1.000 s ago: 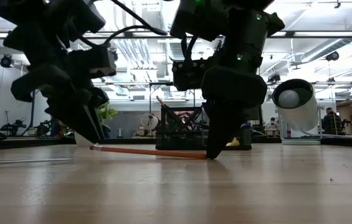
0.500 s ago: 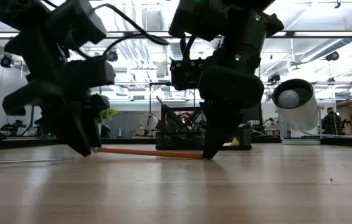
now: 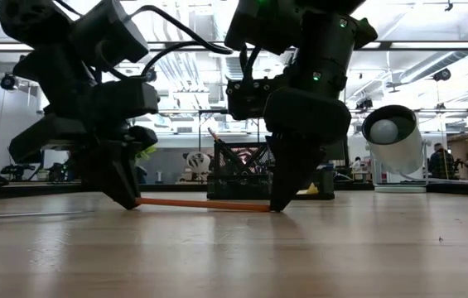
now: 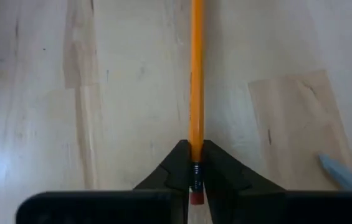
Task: Pick and place office supplies into organizer
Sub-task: Put the orange pencil into the black desk organizer
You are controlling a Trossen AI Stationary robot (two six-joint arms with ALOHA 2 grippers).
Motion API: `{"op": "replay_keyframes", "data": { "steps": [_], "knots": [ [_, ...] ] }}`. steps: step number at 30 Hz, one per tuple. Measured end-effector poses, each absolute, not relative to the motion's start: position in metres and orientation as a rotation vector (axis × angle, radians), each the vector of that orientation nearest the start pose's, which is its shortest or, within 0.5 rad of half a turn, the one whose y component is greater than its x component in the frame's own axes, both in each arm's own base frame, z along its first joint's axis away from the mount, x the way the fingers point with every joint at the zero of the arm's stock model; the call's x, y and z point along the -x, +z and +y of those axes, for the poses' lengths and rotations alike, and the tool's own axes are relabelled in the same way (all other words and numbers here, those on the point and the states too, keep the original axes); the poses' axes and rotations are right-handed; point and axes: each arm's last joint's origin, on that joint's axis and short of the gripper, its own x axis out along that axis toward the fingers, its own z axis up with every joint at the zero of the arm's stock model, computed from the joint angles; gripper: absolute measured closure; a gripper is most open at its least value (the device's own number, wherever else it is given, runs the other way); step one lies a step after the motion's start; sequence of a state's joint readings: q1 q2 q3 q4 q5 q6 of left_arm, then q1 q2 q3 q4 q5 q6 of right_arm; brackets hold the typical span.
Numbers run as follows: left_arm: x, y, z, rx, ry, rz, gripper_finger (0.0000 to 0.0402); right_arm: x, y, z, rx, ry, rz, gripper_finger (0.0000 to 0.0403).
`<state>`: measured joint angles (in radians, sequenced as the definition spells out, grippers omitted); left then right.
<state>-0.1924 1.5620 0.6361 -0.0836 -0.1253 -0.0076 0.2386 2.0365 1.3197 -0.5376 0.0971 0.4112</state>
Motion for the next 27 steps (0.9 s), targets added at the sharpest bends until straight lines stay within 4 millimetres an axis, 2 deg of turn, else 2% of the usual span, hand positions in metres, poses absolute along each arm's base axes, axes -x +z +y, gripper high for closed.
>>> {"op": "replay_keyframes", "data": {
  "steps": [5, 8, 10, 14, 17, 21, 25, 27],
  "knots": [
    [-0.262, 0.132, -0.044, -0.221, -0.056, 1.024, 0.0394, -0.382, 0.139, 0.097, -0.124, -0.13, 1.235, 0.0394],
    [-0.258, 0.144, -0.037, -0.338, -0.006, 1.125, 0.0396, -0.373, 0.156, 0.107, -0.097, -0.129, 1.229, 0.0391],
    [-0.26, 0.164, -0.032, -0.416, 0.023, 1.156, 0.0396, -0.363, 0.17, 0.114, -0.075, -0.161, 1.229, 0.0386],
    [-0.262, 0.217, -0.017, -0.621, 0.095, 1.22, 0.0396, -0.326, 0.199, 0.125, 0.018, -0.342, 1.26, 0.0374],
    [-0.272, 0.271, -0.003, -0.819, 0.165, 1.173, 0.0396, -0.299, 0.215, 0.133, 0.037, -0.477, 1.249, 0.0367],
    [-0.285, 0.336, 0.024, -1.052, 0.264, 1.187, 0.0396, -0.276, 0.222, 0.142, 0.005, -0.581, 1.195, 0.0363],
    [-0.304, 0.361, 0.055, -1.214, 0.298, 1.323, 0.0396, -0.272, 0.222, 0.144, -0.008, -0.645, 1.12, 0.0363],
    [-0.314, 0.357, 0.068, -1.28, 0.257, 1.441, 0.0396, -0.273, 0.222, 0.144, -0.008, -0.655, 1.096, 0.0363]
  ]
}}
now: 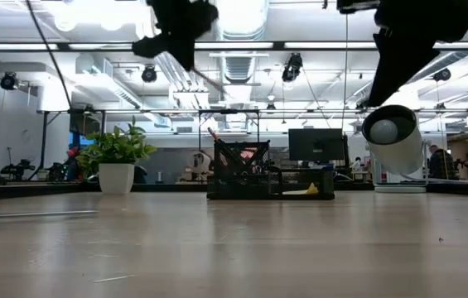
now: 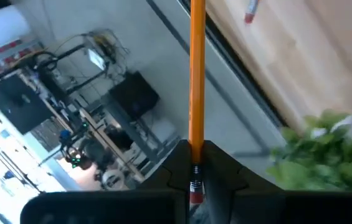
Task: Pick and place office supplies into organizer
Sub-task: Put the orange pencil into the black desk organizer, then put the yellow scissors into the black desk organizer
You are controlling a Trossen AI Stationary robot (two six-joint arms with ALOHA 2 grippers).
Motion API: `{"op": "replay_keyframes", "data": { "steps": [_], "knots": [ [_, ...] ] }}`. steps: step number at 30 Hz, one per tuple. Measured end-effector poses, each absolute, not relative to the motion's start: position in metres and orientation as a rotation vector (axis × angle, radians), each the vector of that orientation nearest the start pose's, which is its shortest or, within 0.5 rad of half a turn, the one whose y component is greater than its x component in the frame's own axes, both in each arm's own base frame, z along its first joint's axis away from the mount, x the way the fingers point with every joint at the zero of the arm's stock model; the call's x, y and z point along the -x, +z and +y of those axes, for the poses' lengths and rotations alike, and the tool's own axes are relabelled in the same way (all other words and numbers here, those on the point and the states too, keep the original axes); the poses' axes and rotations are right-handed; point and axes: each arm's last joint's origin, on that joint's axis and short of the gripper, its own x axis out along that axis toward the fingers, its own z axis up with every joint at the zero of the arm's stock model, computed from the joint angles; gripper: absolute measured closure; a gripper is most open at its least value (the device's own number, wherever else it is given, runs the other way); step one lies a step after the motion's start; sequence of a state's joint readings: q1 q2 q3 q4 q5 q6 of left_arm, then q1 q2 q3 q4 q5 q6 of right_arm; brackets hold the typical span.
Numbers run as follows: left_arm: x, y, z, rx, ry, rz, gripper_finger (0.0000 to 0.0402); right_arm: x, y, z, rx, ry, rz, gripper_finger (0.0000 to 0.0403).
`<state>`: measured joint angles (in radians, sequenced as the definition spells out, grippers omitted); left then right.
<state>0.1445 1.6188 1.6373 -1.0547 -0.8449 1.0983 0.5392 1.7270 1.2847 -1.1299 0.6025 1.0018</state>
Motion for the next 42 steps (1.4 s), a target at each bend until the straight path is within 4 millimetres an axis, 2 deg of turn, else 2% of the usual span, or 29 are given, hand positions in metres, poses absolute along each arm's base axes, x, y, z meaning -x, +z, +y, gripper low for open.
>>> {"op": "replay_keyframes", "data": {
  "steps": [6, 16, 21, 26, 30, 34, 36, 39, 42],
  "knots": [
    [-0.347, 0.331, 0.077, -1.32, 0.156, 1.545, 0.0396, -0.273, 0.219, 0.143, 0.059, -0.646, 1.094, 0.0364],
    [-0.387, 0.27, 0.085, -1.392, 0.019, 1.643, 0.0393, -0.272, 0.214, 0.142, 0.077, -0.643, 1.105, 0.0364],
    [-0.402, 0.255, 0.078, -1.383, 0.046, 1.603, 0.0354, -0.269, 0.21, 0.141, 0.099, -0.644, 1.121, 0.0364],
    [-0.405, 0.254, 0.059, -1.333, 0.111, 1.539, 0.0314, -0.268, 0.206, 0.138, 0.132, -0.654, 1.119, 0.0364],
    [-0.399, 0.265, 0.039, -1.235, 0.2, 1.476, 0.029, -0.27, 0.206, 0.135, 0.126, -0.666, 1.117, 0.0364],
    [-0.372, 0.29, 0.014, -0.928, 0.334, 1.391, 0.0278, -0.282, 0.204, 0.128, 0.075, -0.628, 1.103, 0.0364],
    [-0.354, 0.3, -0.001, -0.661, 0.318, 1.351, 0.0277, -0.295, 0.201, 0.125, 0.036, -0.518, 1.094, 0.0364],
    [-0.327, 0.311, -0.027, -0.276, 0.237, 1.295, 0.0278, -0.322, 0.2, 0.118, -0.006, -0.228, 1.027, 0.0364],
    [-0.295, 0.312, -0.06, -0.143, 0.229, 1.252, 0.0286, -0.347, 0.206, 0.106, -0.051, 0.034, 0.863, 0.0364]
  ]
}}
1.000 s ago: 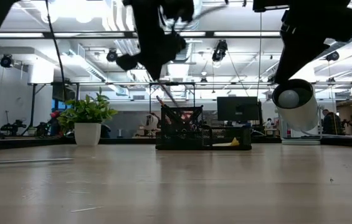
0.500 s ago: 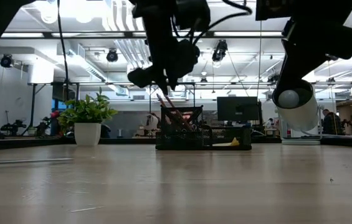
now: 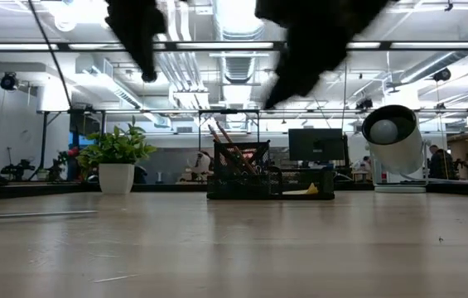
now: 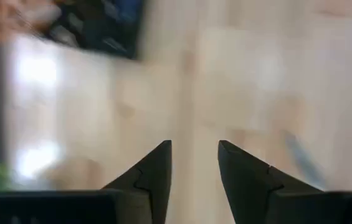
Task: Pick and place office supplies into organizer
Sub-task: Put the yellow scissors into the black desk organizer
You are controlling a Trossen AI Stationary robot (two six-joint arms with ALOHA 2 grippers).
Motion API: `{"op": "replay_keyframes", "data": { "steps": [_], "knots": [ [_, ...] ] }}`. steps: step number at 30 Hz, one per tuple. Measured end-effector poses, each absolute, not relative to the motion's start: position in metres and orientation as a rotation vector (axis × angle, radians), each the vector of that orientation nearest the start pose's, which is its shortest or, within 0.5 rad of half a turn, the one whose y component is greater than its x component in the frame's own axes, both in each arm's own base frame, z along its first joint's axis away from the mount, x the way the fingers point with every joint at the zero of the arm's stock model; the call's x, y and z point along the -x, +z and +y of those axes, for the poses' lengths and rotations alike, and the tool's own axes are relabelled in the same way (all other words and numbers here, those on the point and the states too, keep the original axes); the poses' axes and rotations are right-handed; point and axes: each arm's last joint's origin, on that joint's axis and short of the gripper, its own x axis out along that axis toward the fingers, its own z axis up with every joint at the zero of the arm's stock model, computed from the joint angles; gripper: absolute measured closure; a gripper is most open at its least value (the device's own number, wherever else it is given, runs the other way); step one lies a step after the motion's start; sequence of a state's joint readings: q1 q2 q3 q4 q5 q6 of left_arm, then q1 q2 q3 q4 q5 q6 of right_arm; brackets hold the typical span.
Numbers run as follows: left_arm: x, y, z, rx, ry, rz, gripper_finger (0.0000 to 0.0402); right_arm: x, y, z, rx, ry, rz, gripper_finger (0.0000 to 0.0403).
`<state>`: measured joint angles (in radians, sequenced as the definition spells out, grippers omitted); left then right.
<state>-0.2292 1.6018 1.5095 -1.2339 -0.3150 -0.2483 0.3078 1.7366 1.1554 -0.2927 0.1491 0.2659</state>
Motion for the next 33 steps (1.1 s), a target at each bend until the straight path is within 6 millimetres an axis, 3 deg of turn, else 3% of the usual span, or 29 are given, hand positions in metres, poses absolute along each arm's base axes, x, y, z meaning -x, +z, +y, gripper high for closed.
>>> {"op": "replay_keyframes", "data": {
  "steps": [3, 8, 12, 18, 22, 27, 33],
  "knots": [
    [-0.259, 0.302, -0.092, -0.045, 0.242, 1.248, 0.0301, -0.366, 0.213, 0.087, -0.082, 0.107, 0.729, 0.0364],
    [-0.213, 0.275, -0.137, 0.11, 0.248, 1.227, 0.032, -0.39, 0.223, 0.059, -0.095, 0.069, 0.685, 0.0364],
    [-0.196, 0.257, -0.168, 0.242, 0.187, 1.245, 0.0313, -0.402, 0.227, 0.055, -0.038, 0.078, 0.697, 0.0364],
    [-0.183, 0.238, -0.2, 0.387, 0.212, 1.286, 0.0261, -0.406, 0.226, 0.059, -0.011, 0.093, 0.772, 0.0364],
    [-0.172, 0.221, -0.207, 0.422, 0.26, 1.273, 0.0234, -0.404, 0.222, 0.06, -0.016, 0.09, 0.79, 0.0364],
    [-0.16, 0.191, -0.204, 0.511, 0.304, 1.272, 0.0229, -0.402, 0.218, 0.059, -0.02, 0.076, 0.802, 0.0364],
    [-0.156, 0.177, -0.198, 0.489, 0.303, 1.274, 0.0229, -0.4, 0.213, 0.06, -0.027, 0.072, 0.816, 0.0364]
  ]
}}
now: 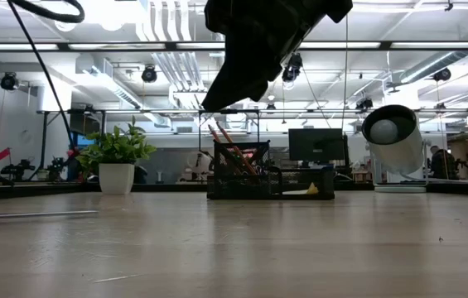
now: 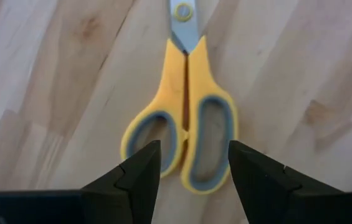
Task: Pick and place office supplies into organizer
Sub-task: Put the yellow scissors into the black desk organizer
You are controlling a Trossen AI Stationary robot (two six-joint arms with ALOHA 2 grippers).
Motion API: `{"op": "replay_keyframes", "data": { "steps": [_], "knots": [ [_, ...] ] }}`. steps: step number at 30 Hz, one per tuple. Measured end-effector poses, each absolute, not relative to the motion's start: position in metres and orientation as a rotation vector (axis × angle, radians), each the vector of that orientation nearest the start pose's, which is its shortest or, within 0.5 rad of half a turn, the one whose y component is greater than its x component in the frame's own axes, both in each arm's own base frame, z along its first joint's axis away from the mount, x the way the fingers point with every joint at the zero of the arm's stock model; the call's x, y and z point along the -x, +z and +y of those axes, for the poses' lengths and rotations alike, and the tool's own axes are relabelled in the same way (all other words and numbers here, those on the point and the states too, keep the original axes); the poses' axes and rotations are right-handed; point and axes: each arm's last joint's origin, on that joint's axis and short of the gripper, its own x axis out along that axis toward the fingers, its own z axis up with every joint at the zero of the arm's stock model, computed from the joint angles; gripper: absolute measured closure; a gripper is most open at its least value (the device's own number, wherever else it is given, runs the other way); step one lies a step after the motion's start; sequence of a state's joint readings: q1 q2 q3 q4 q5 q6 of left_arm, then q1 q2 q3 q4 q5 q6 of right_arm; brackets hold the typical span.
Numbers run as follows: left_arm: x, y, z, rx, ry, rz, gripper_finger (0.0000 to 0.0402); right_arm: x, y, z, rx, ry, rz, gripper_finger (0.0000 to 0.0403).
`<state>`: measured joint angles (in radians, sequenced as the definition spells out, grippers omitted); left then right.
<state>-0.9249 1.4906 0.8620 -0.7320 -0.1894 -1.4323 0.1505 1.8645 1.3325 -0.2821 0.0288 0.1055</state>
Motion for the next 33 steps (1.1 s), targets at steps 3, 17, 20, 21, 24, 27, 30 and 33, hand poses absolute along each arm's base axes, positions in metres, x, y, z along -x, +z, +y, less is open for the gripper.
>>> {"op": "replay_keyframes", "data": {
  "steps": [3, 17, 20, 21, 24, 27, 30, 33],
  "knots": [
    [-0.154, 0.172, -0.196, 0.48, 0.304, 1.287, 0.0229, -0.399, 0.211, 0.06, -0.046, 0.063, 0.822, 0.0364],
    [-0.154, 0.135, -0.196, 0.384, 0.297, 1.319, 0.0229, -0.398, 0.21, 0.059, -0.059, 0.019, 0.825, 0.0364],
    [-0.155, 0.127, -0.196, 0.33, 0.294, 1.339, 0.0241, -0.398, 0.209, 0.059, -0.071, 0.013, 0.828, 0.0364],
    [-0.155, 0.125, -0.196, 0.31, 0.289, 1.344, 0.025, -0.398, 0.209, 0.058, -0.078, 0.009, 0.833, 0.0364],
    [-0.155, 0.122, -0.196, 0.255, 0.255, 1.354, 0.0294, -0.396, 0.208, 0.058, -0.092, -0.001, 0.856, 0.0364],
    [-0.156, 0.121, -0.196, 0.221, 0.228, 1.354, 0.0344, -0.393, 0.206, 0.058, -0.12, -0.018, 0.887, 0.0364],
    [-0.158, 0.121, -0.193, 0.209, 0.215, 1.365, 0.0348, -0.39, 0.209, 0.061, -0.14, -0.024, 0.902, 0.0364],
    [-0.16, 0.126, -0.189, 0.2, 0.191, 1.377, 0.0348, -0.387, 0.217, 0.066, -0.171, -0.025, 0.882, 0.0364]
  ]
}}
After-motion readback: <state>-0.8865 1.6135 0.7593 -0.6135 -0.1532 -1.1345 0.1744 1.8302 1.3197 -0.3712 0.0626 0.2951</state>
